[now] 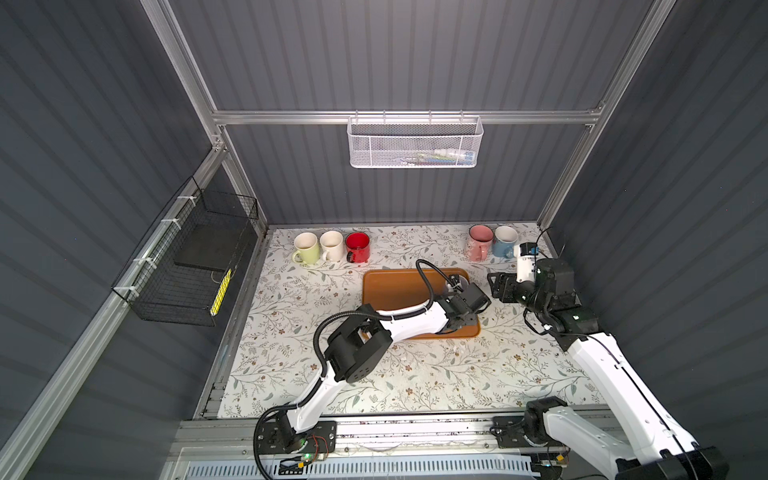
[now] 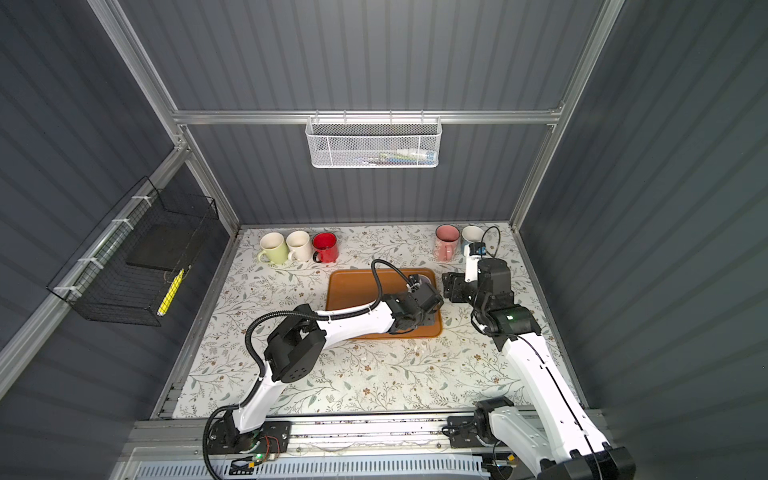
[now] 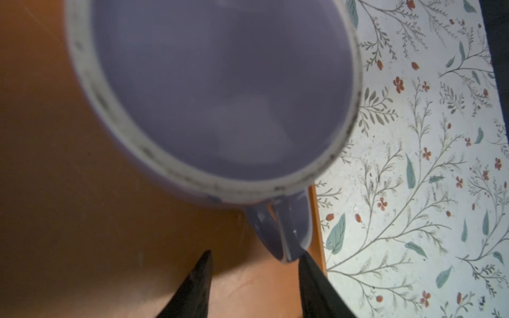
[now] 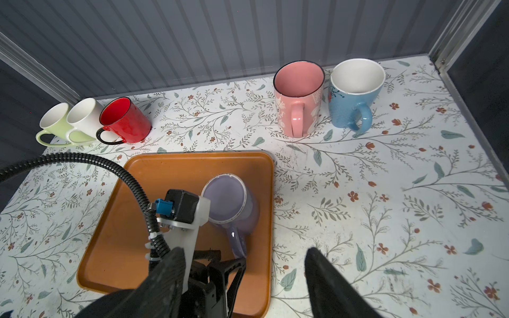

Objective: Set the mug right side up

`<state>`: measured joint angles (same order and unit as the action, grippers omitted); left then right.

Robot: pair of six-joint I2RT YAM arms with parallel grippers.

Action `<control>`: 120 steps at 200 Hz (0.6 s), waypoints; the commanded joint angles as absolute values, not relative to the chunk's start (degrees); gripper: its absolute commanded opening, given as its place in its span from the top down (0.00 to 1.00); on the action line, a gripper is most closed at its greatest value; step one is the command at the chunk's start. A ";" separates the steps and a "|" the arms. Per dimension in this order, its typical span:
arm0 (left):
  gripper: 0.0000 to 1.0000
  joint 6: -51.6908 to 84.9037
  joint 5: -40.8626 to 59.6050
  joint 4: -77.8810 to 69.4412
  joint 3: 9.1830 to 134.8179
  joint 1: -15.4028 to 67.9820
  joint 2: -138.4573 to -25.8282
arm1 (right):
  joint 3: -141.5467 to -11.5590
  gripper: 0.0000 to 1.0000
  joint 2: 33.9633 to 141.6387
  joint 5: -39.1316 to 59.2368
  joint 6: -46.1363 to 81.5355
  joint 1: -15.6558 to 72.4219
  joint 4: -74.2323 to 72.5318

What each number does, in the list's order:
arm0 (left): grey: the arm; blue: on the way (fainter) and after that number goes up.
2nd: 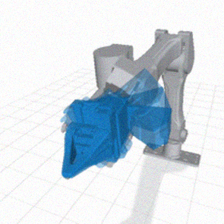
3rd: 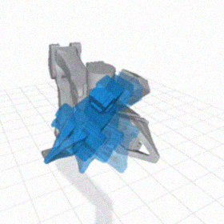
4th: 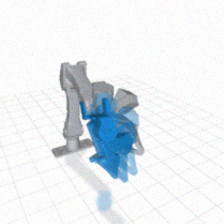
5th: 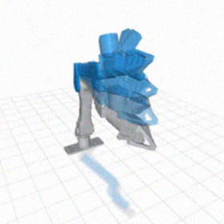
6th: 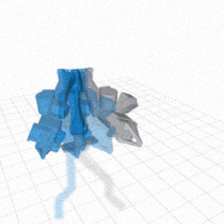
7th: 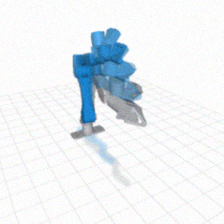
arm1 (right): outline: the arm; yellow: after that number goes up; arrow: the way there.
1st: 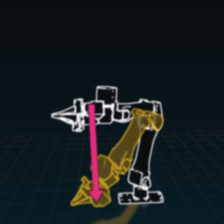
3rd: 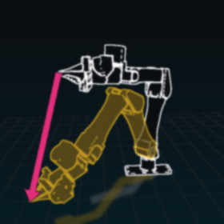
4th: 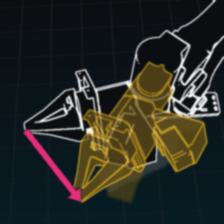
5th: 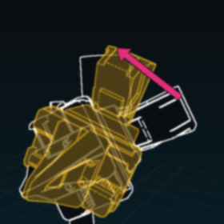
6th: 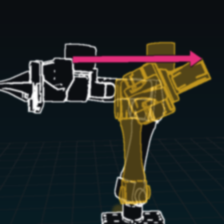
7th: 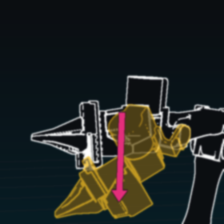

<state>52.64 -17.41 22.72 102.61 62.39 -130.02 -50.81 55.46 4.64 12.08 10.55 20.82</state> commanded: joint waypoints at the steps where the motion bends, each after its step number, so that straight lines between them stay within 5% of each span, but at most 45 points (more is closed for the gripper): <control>1: 0.49 53.35 -18.97 22.49 105.17 62.49 -131.21 | -50.01 0.29 55.31 5.47 13.04 10.63 19.54; 120: 0.48 53.97 -19.92 23.57 107.76 60.78 -133.94 | -49.14 0.29 55.46 5.73 13.36 10.63 18.70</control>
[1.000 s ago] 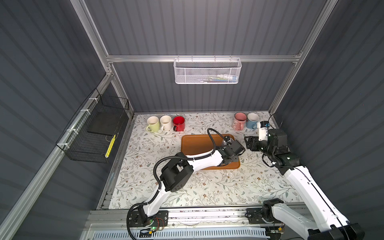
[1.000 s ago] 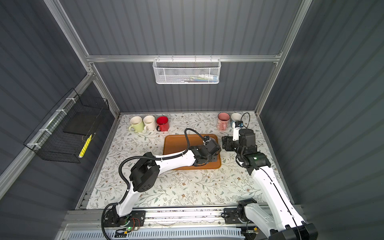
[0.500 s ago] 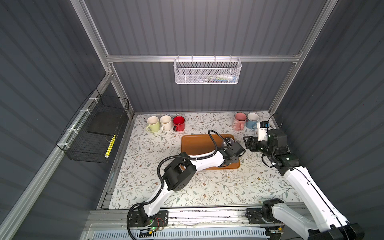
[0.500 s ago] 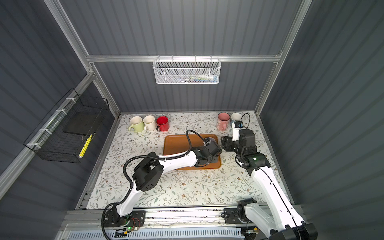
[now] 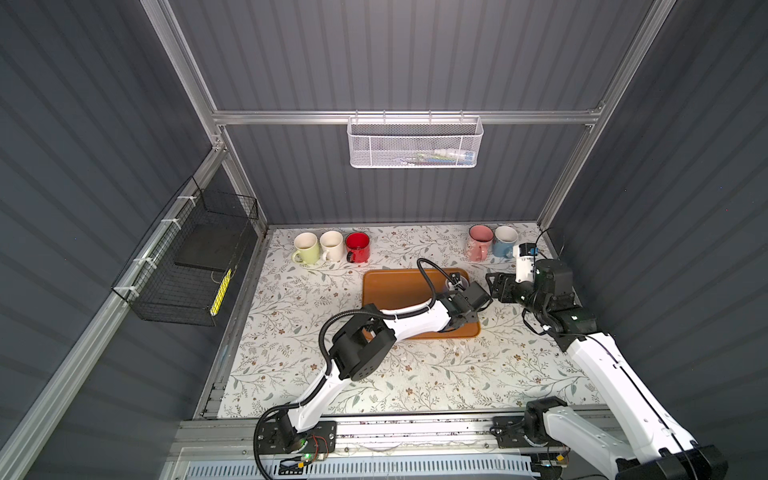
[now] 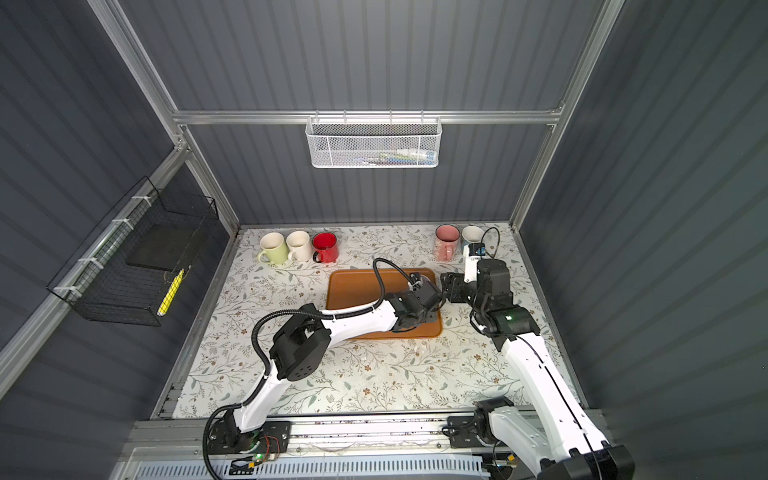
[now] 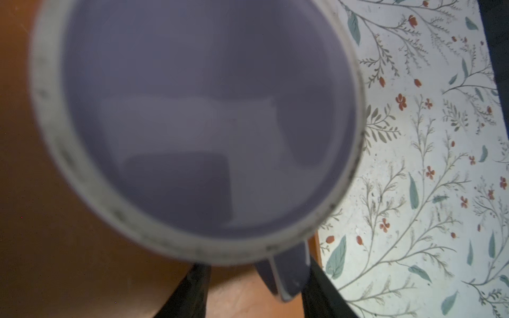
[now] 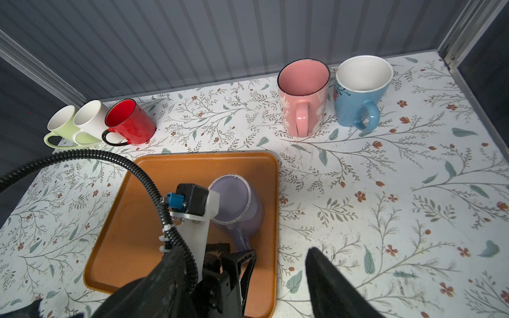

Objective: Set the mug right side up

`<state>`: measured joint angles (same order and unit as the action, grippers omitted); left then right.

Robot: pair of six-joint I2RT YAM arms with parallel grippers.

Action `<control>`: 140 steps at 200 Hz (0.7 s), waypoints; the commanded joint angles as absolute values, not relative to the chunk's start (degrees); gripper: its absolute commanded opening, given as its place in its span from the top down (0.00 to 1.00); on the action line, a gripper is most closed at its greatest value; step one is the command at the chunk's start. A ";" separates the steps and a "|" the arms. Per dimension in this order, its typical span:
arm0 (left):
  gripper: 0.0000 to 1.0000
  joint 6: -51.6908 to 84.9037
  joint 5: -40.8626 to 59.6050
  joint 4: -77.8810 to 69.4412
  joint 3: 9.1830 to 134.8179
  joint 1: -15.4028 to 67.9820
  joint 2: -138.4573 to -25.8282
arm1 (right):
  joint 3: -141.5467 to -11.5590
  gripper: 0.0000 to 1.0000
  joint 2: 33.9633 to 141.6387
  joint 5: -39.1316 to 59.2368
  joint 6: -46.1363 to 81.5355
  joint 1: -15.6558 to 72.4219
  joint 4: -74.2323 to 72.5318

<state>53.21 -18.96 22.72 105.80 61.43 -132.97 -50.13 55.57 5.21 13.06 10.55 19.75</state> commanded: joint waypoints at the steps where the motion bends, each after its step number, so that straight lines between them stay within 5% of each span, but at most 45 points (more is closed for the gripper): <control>1: 0.48 54.01 -19.89 23.60 107.76 60.76 -133.94 | -49.14 0.29 55.46 5.72 13.36 10.63 18.67; 140: 0.52 50.82 -22.42 21.51 96.82 57.84 -124.35 | -48.61 0.28 56.08 6.33 14.01 10.63 18.10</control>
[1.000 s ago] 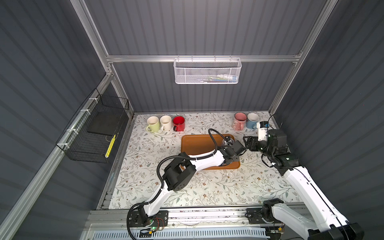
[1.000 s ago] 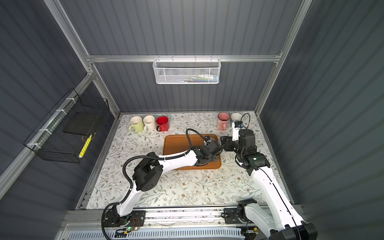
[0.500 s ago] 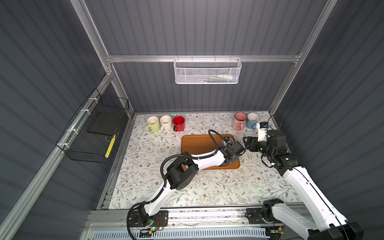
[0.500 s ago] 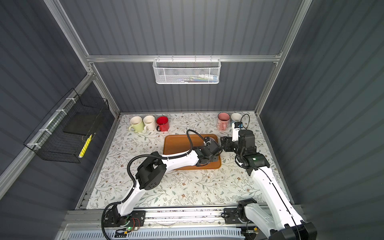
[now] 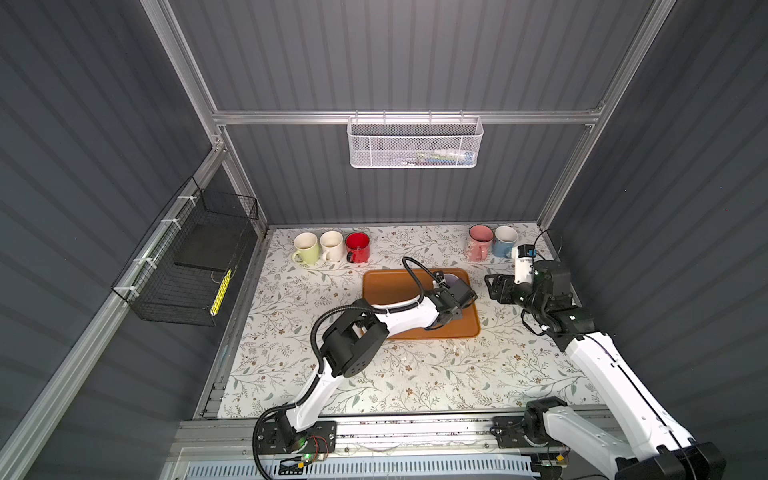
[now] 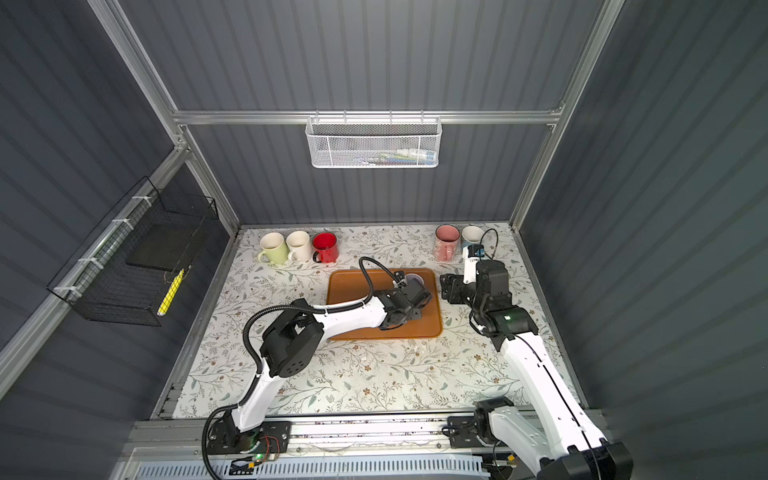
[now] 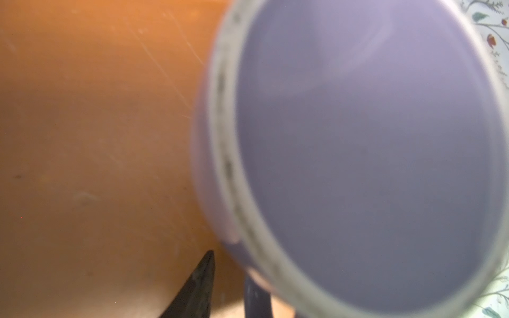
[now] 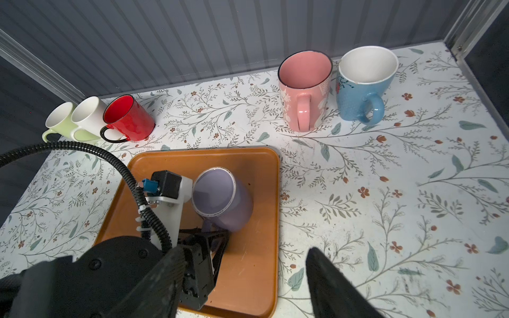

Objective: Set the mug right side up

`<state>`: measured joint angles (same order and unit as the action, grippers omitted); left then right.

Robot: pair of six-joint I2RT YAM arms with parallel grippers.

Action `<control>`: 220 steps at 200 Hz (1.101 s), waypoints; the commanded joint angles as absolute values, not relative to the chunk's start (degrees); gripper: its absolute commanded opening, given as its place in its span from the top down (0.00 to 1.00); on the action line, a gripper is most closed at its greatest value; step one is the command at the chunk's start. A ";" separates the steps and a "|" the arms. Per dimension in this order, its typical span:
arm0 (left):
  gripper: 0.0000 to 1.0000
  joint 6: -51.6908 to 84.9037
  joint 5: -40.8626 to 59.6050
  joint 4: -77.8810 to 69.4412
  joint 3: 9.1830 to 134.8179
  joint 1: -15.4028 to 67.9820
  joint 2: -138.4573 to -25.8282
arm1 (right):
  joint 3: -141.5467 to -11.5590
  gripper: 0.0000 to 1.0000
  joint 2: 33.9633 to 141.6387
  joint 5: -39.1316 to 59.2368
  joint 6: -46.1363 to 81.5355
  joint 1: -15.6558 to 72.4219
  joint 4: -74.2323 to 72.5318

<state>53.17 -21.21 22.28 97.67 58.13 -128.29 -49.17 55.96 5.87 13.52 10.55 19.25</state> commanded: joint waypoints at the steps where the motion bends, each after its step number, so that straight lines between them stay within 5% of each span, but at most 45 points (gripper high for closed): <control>1: 0.52 50.59 -22.37 21.57 96.84 57.84 -124.32 | -48.61 0.28 56.08 6.28 13.99 10.63 18.06; 220: 0.55 37.38 -12.66 31.52 103.88 55.66 -129.55 | -49.31 0.27 58.54 7.40 14.46 10.63 16.34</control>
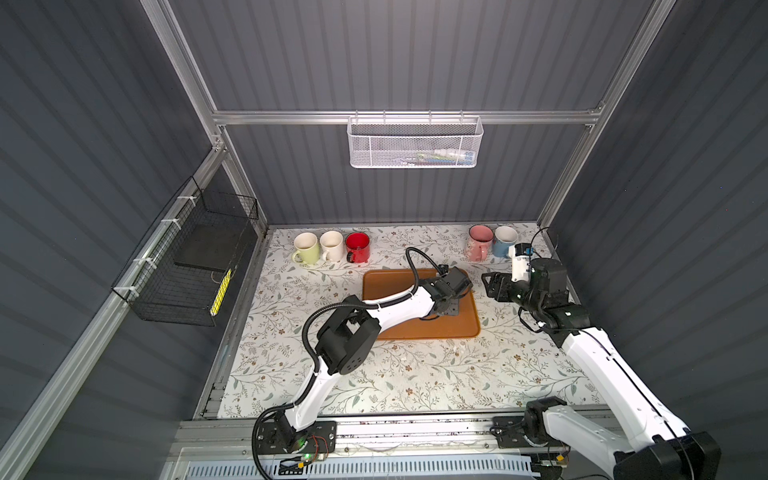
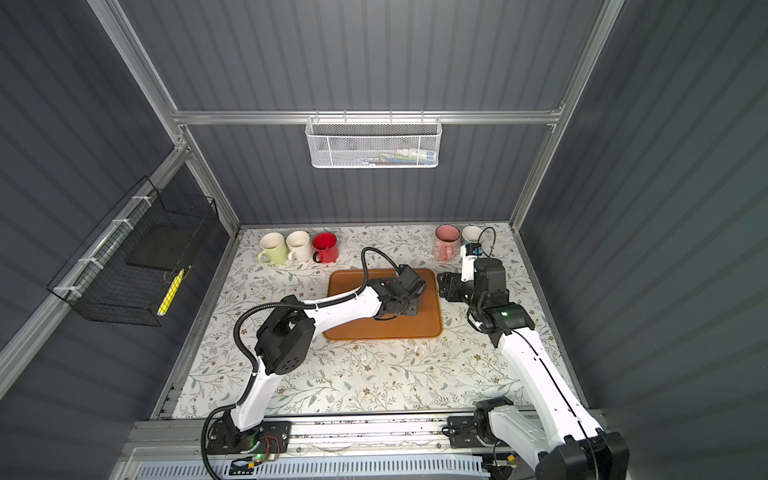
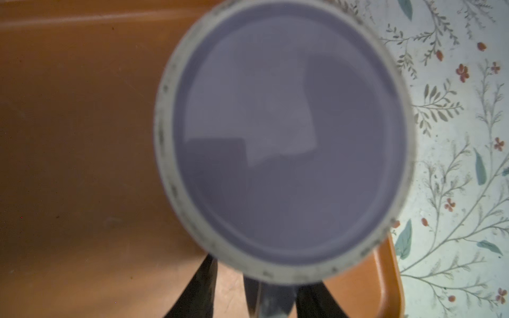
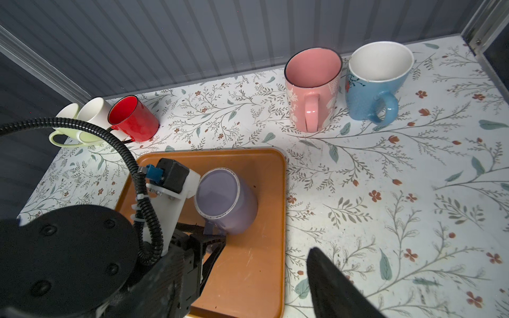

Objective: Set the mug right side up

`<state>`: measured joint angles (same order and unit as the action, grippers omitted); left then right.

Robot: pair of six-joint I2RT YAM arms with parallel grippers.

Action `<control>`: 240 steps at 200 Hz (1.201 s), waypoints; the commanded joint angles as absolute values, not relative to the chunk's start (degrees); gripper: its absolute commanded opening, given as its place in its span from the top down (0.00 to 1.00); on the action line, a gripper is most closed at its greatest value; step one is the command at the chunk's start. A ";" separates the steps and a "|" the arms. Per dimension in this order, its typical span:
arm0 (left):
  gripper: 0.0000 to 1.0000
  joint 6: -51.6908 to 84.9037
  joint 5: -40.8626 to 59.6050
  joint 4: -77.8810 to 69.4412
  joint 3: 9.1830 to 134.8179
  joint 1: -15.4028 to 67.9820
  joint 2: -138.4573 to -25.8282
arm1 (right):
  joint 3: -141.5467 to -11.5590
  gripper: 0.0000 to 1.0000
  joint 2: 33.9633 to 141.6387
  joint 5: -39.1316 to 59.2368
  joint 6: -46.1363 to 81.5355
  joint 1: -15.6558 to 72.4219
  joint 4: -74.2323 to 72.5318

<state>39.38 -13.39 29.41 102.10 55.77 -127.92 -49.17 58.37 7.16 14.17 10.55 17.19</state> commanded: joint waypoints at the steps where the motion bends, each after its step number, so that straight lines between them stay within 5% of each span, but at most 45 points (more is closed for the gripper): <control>1: 0.55 37.32 -12.61 31.54 103.84 55.65 -129.59 | -49.31 0.28 58.54 7.39 14.44 10.63 16.34; 240: 0.64 33.71 -12.03 33.02 106.73 55.27 -133.76 | -48.16 0.27 57.22 5.98 14.68 10.63 17.62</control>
<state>34.85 -12.75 30.85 104.60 55.64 -131.90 -49.04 57.45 6.66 14.41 10.55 18.06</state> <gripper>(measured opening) 0.371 0.729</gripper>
